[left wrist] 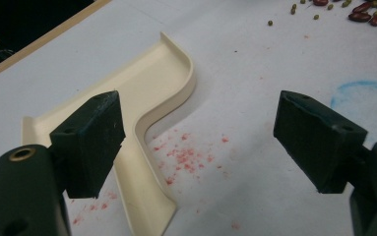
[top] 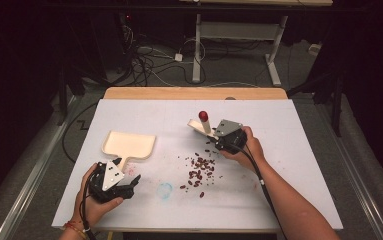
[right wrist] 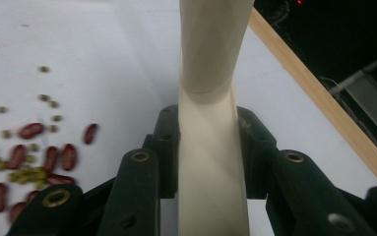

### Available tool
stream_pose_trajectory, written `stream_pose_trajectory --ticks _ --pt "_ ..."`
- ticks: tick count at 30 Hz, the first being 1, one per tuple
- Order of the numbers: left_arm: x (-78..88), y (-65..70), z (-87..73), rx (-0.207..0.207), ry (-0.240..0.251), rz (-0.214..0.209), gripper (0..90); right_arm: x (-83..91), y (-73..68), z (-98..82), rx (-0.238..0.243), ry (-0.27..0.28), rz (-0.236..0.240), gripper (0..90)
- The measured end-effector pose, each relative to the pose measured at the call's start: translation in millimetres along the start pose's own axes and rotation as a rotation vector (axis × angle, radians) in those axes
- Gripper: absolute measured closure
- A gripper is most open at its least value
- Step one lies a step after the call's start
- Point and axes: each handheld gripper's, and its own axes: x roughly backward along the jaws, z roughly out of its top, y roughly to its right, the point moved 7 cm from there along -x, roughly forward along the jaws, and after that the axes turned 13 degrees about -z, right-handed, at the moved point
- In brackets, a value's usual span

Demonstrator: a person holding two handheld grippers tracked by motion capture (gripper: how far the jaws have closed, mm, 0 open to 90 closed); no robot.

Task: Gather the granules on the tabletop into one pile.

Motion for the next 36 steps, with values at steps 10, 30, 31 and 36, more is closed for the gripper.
stream_pose_trajectory --ticks 10,30,31,36 --pt "-1.6 3.5 -1.1 -0.002 -0.011 -0.017 18.7 34.5 -40.5 4.0 0.006 0.080 0.115 67.6" --pt "-6.9 7.0 3.6 -0.031 -0.015 -0.032 18.8 73.8 -43.8 15.7 0.021 0.153 0.110 67.7" --pt "-6.6 6.4 3.6 -0.029 -0.012 -0.029 18.8 77.6 -40.7 17.6 0.005 0.163 0.109 67.7" --pt "-5.7 5.3 3.7 -0.028 -0.008 -0.019 18.8 105.2 -35.9 25.7 -0.071 0.202 0.164 67.7"
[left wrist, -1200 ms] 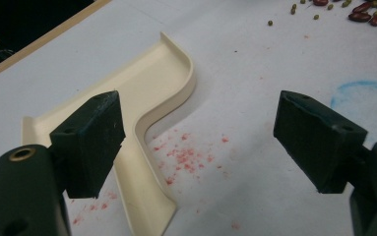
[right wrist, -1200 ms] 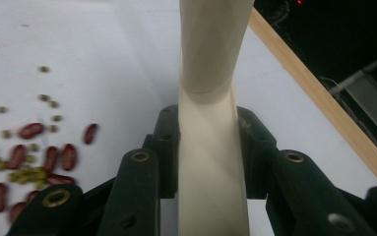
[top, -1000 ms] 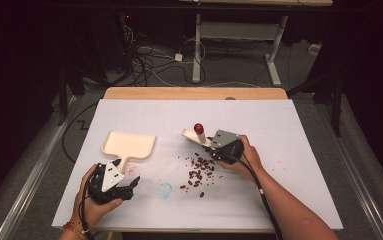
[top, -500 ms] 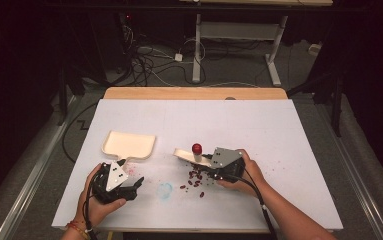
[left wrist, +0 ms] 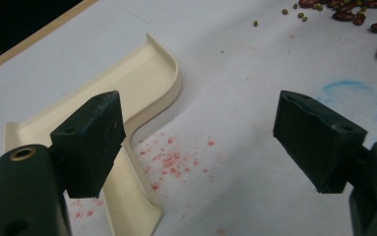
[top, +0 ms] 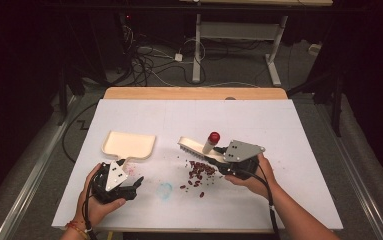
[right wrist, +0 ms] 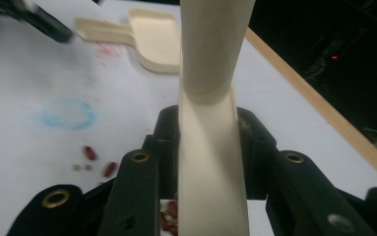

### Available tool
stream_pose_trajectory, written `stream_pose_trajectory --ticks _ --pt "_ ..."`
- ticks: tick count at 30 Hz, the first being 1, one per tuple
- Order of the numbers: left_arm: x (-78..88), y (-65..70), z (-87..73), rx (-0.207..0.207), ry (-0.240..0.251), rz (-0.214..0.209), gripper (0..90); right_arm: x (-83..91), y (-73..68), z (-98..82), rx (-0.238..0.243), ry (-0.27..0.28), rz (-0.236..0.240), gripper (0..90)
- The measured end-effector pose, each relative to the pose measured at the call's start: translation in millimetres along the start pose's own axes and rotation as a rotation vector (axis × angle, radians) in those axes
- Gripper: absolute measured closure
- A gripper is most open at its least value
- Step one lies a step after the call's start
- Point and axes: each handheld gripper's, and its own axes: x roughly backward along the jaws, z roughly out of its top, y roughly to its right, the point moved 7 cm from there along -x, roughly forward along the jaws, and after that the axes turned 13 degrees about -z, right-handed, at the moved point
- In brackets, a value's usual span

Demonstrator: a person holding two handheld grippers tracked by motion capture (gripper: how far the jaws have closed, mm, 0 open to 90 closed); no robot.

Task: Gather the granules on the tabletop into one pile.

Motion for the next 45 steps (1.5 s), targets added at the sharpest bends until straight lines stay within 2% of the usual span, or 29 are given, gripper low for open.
stream_pose_trajectory --ticks 4,5,7,10,13,17,21,25,27,30,34,36,39,45 --pt "0.9 -1.1 0.7 0.008 0.009 0.008 18.8 16.9 -20.7 4.2 -0.043 -0.002 0.107 67.7" --pt "1.4 -0.9 -0.1 0.024 0.008 0.009 18.8 19.2 -28.0 3.4 -0.046 -0.010 0.139 67.7" --pt "2.4 -3.1 -1.2 0.027 0.005 0.020 18.8 21.9 -41.8 0.8 -0.050 -0.032 0.191 67.7" --pt "4.7 -8.3 -4.1 0.036 0.007 0.033 18.8 22.0 -59.1 -3.5 -0.087 -0.064 0.273 67.7" --pt "9.1 -16.1 -6.4 0.066 0.027 0.047 18.8 19.6 -73.8 -6.8 -0.106 -0.101 0.326 67.7" --pt "12.8 -22.0 -7.7 0.093 0.049 0.059 18.8 12.3 -84.8 -11.5 -0.116 -0.136 0.362 67.7" --pt "11.4 -19.6 -7.7 0.081 0.043 0.048 18.8 6.4 -82.6 -13.4 -0.115 -0.153 0.339 67.7" --pt "7.8 -15.8 -7.0 0.060 0.024 0.037 18.8 -0.8 -68.8 -18.6 -0.128 -0.167 0.288 67.6" --pt "4.9 -13.5 -7.5 0.039 0.000 0.038 18.8 -3.4 -62.7 -20.8 -0.144 -0.178 0.283 67.6" --pt "0.9 -9.4 -6.0 0.022 -0.011 0.029 18.8 -6.5 -53.8 -22.6 -0.154 -0.184 0.263 67.6" --pt "-1.8 -7.4 -4.6 -0.017 -0.025 0.032 18.8 -8.2 -38.9 -25.4 -0.164 -0.193 0.210 67.6" --pt "-2.8 -6.9 -6.1 -0.024 -0.038 0.031 18.8 -8.8 -32.1 -27.0 -0.163 -0.197 0.179 67.6" --pt "-2.9 -7.6 -7.2 -0.024 -0.043 0.032 18.8 -7.1 -26.7 -27.8 -0.170 -0.196 0.159 67.6" --pt "-3.2 -8.9 -9.0 -0.026 -0.056 0.034 18.8 4.2 -16.3 -20.4 -0.195 -0.156 0.131 67.6"
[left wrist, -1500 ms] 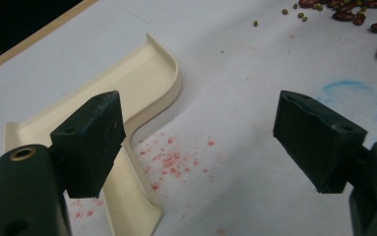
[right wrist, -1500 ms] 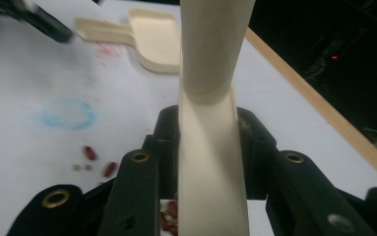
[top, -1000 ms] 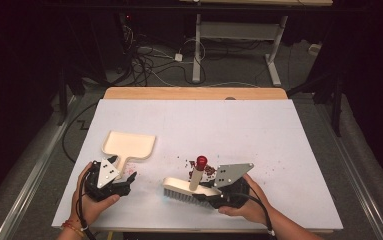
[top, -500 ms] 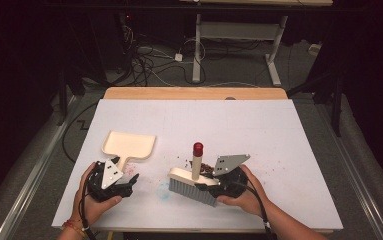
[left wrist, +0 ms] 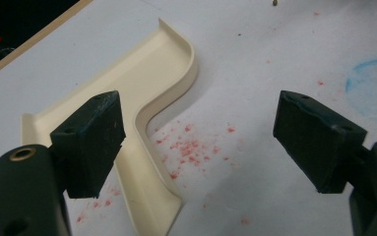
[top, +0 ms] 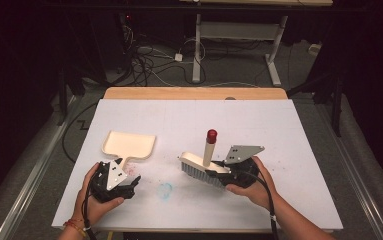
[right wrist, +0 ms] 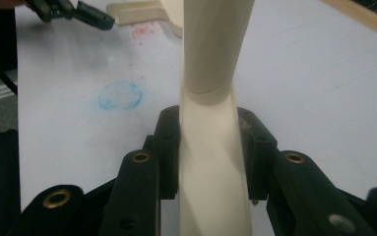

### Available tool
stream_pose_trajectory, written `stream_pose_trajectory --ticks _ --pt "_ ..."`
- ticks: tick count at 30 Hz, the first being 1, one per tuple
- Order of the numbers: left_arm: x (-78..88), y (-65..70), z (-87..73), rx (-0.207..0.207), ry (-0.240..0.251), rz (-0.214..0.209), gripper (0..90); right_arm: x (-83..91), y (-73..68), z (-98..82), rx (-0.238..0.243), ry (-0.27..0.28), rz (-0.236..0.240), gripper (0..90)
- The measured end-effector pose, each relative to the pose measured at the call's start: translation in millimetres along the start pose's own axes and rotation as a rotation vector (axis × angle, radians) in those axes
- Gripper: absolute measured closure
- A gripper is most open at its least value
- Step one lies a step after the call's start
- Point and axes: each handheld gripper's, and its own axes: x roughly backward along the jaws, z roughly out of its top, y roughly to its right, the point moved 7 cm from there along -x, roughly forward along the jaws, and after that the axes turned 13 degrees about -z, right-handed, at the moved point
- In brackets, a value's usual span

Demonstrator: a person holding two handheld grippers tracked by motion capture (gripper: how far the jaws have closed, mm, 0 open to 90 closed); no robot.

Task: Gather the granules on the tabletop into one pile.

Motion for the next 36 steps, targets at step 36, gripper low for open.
stream_pose_trajectory --ticks 36 --pt "-1.2 1.6 0.0 -0.008 -0.009 -0.018 18.8 -24.0 9.8 -9.0 -0.202 -0.033 -0.389 67.6"
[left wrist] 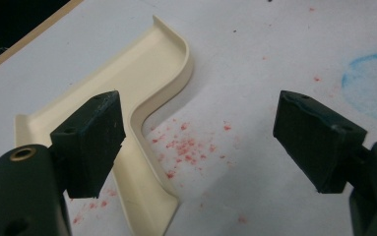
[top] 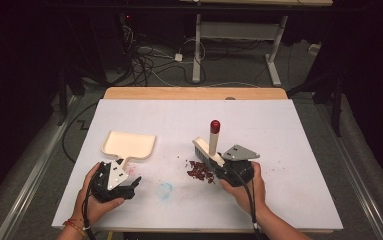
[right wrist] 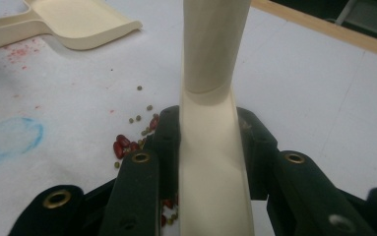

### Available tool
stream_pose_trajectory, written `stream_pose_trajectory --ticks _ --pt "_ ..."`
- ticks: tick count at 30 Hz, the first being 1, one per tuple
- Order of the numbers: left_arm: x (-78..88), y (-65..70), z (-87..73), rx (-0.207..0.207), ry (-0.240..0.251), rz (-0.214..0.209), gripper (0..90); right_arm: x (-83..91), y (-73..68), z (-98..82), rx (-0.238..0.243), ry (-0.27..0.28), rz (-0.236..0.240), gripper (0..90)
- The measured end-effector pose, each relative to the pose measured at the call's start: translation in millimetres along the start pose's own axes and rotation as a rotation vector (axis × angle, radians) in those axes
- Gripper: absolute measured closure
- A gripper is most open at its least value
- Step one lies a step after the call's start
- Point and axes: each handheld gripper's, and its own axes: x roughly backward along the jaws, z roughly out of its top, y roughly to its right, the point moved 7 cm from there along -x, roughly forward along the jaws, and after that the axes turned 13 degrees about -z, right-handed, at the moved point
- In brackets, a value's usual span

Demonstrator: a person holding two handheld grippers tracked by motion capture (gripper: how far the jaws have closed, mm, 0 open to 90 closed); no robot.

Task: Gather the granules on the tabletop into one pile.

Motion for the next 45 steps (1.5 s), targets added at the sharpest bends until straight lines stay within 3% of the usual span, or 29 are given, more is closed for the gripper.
stream_pose_trajectory --ticks 7,10,12,14,16,19,21,23,25,29,33,34,38,45 --pt "-0.2 1.4 -1.0 0.008 -0.008 -0.006 18.9 1.7 6.1 5.3 0.012 0.048 -0.015 67.6" --pt "-0.3 1.0 -0.6 0.010 -0.008 -0.005 18.9 6.1 12.1 10.1 -0.010 0.072 0.001 67.6" --pt "-0.4 -0.5 0.1 0.000 -0.005 0.003 18.9 7.3 13.7 14.4 0.005 0.086 0.010 67.6" --pt "-0.3 -1.0 0.3 0.004 -0.004 0.004 18.9 6.4 11.7 19.7 0.042 0.104 0.038 67.6" --pt "-0.5 -1.3 0.2 0.004 -0.007 0.004 18.9 1.6 9.2 28.5 0.110 0.145 0.067 67.6" --pt "-1.0 -1.8 1.1 0.004 -0.005 0.003 18.8 -14.3 4.8 40.2 0.242 0.221 0.180 67.6" --pt "-1.4 -2.7 0.6 0.006 -0.008 0.003 18.9 -29.5 3.5 44.2 0.305 0.214 0.242 67.6" --pt "-1.5 -3.8 -0.2 0.009 -0.008 0.002 18.9 -44.3 3.5 47.3 0.347 0.201 0.270 67.6" --pt "-0.6 -4.7 -0.8 0.021 -0.001 -0.002 18.9 -55.6 0.9 50.2 0.360 0.179 0.337 67.6" --pt "0.3 -4.0 -1.5 0.028 0.005 -0.006 18.9 -66.8 -4.0 53.1 0.401 0.193 0.350 67.6" --pt "-1.2 -1.4 -3.0 0.023 -0.010 -0.017 18.9 -72.4 -9.0 45.9 0.415 0.171 0.429 67.6" --pt "-1.4 -1.0 -3.0 0.022 -0.011 -0.018 18.9 -71.4 -9.1 45.2 0.418 0.173 0.458 67.6" --pt "-2.7 0.1 -2.0 0.017 -0.017 -0.024 18.9 -65.0 -4.3 42.1 0.489 0.165 0.490 67.7" --pt "-6.3 1.6 -3.7 0.022 -0.042 -0.035 18.9 -49.4 9.9 31.2 0.565 0.159 0.558 67.6"
